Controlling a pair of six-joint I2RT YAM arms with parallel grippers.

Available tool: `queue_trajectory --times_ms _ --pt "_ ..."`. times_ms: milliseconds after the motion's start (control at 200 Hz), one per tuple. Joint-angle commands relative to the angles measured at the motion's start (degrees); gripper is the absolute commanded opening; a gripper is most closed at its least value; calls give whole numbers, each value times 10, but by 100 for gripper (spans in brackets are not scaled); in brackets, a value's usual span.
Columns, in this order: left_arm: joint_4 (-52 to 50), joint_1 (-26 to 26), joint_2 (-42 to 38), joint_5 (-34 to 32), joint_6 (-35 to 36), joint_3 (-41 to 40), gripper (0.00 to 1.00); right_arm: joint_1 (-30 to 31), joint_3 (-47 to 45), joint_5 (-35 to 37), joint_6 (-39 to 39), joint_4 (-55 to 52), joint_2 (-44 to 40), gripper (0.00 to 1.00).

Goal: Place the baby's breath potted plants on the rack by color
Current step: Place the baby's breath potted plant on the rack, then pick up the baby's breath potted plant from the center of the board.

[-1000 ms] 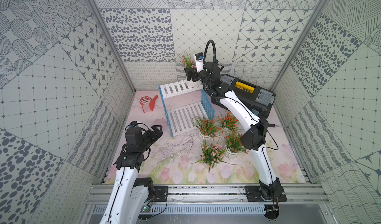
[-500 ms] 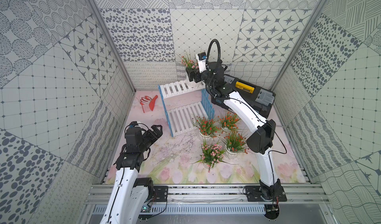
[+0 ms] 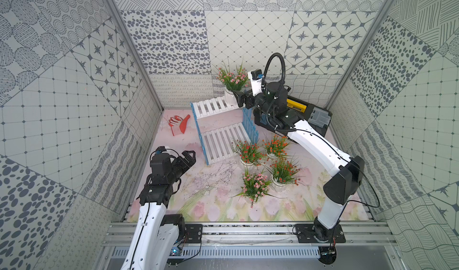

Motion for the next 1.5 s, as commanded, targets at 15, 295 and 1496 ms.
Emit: queue_trajectory --times_ms 15,295,1496 --pt "-3 2 -5 8 27 1 98 -2 -89 3 36 35 -102 98" --pt "-40 -31 32 70 99 45 98 -12 -149 -23 105 -117 -191 98" --pt "0 -545 146 -101 279 35 97 -284 -160 -358 181 -266 -150 98"
